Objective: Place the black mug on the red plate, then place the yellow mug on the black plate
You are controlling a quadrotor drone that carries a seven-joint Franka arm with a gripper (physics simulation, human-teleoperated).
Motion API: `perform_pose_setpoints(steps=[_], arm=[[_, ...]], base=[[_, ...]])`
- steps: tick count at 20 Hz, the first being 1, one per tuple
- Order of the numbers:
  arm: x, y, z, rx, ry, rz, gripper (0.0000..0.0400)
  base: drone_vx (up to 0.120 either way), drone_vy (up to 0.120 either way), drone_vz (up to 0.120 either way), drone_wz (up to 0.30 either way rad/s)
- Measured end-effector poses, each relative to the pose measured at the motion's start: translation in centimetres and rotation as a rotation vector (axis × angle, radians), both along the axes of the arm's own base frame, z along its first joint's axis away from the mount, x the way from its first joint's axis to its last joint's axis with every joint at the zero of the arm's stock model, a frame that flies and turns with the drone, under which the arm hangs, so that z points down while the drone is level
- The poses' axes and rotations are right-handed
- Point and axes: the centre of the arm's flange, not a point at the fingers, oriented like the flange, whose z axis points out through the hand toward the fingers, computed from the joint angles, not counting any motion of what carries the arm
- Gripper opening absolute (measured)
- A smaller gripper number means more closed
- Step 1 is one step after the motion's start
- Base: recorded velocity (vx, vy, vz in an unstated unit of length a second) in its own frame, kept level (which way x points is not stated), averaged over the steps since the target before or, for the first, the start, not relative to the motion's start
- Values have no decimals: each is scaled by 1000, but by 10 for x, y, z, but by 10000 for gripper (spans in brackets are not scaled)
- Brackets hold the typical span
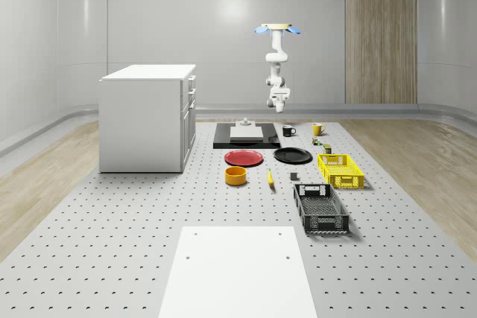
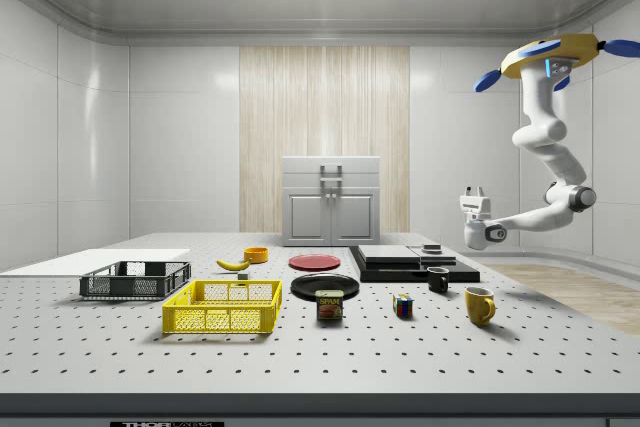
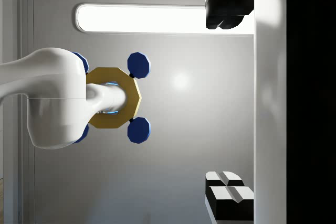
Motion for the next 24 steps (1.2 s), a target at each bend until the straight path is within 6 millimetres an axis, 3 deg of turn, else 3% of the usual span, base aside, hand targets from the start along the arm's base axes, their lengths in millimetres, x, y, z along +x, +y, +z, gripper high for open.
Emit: perform_pose_setpoints(steps=[16,24], arm=[[-1,4,0,-44,-12,-1,400],[-2,18,-2,-179,-18,-4,400]], base=[[120,0,0,0],[120,0,0,0]])
